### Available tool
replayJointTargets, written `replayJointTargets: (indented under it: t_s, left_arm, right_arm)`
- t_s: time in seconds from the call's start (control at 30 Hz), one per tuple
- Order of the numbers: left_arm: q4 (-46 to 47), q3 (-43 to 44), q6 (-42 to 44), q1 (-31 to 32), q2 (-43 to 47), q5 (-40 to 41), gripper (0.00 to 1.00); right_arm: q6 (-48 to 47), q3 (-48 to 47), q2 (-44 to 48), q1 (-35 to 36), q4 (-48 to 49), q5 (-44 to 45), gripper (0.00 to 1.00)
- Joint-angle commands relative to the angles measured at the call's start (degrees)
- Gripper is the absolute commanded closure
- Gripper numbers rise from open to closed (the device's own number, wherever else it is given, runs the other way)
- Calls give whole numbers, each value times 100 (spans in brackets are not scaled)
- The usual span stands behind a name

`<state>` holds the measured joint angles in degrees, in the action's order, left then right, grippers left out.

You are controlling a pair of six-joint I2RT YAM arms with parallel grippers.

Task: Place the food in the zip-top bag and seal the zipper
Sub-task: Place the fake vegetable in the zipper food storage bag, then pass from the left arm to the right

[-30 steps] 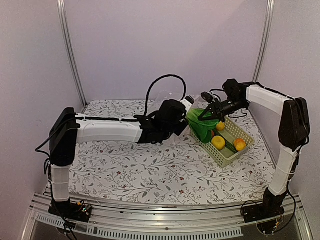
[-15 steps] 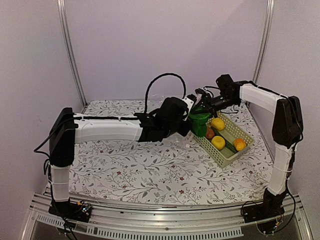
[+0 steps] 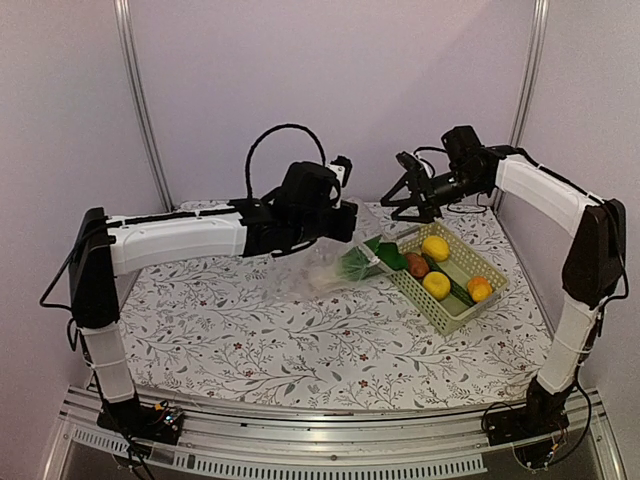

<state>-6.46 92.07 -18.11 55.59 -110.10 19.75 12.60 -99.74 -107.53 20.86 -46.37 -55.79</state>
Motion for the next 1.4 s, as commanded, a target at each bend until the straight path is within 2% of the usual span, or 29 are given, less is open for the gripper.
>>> replayJointTargets:
  t_s: [0.0, 0.17, 0.27, 0.33, 0.4, 0.43, 0.47, 0.5, 0.53, 0.63, 0.77, 1.0, 1.13, 1.23, 1.3, 1.37]
  left_arm:
    - [-122, -383, -384, -497, 582, -243, 100]
    - [-1024, -189, 227, -819, 1075, -53, 100]
    - [-1820, 204, 881, -878, 1387, 624, 100]
    - [-1602, -166, 1229, -1012, 1582, 352, 100]
    - [-2017, 22, 1205, -996, 1558, -184, 100]
    - [-2074, 33, 1308, -994, 1562, -240, 100]
    - [-1976, -106, 1361, -1034, 1581, 60, 100]
    - [-1864, -273, 1320, -1100, 1625, 345, 100]
    - [-1829, -374, 1230, -1170, 1648, 283, 100]
    - [-1615, -626, 954, -1213, 1766, -420, 100]
    - [-1475, -707, 527, -1210, 1733, -551, 100]
    - [-1466, -595, 94, -1128, 1619, -941, 100]
    - [-1463, -595, -10, -1024, 1581, -964, 100]
    - [-1455, -577, -56, -935, 1585, -952, 100]
    - [-1456, -566, -57, -876, 1589, -940, 100]
    - [-1459, -580, -53, -826, 1582, -910, 100]
  right_arm:
    - [-437, -290, 852, -49, -255, 181, 24]
    - [-951, -239, 1435, -432, -402, 311, 24]
    - [-1414, 101, 1675, -599, -409, 858, 27]
    - [-1670, 495, 1857, -621, -202, 1108, 30]
    - [-1776, 850, 1938, -615, 102, 959, 36]
    - [-1766, 897, 1931, -592, 170, 922, 38]
    - [-1749, 869, 1855, -544, 236, 926, 40]
    - [-1749, 791, 1753, -460, 240, 953, 42]
    - [-1773, 667, 1647, -340, 174, 995, 43]
    - [-2085, 391, 1268, 120, -4, 1091, 45]
    - [-2092, 481, 1095, 619, 378, 1204, 46]
    - [-1875, -27, 360, 1633, 522, 1625, 40]
    - [-1321, -166, 69, 1802, 852, 1943, 37]
    - [-799, -288, -145, 1813, 847, 2683, 45]
    - [-699, -344, -258, 1815, 849, 2920, 56]
    - [-664, -400, -356, 1812, 837, 2935, 73]
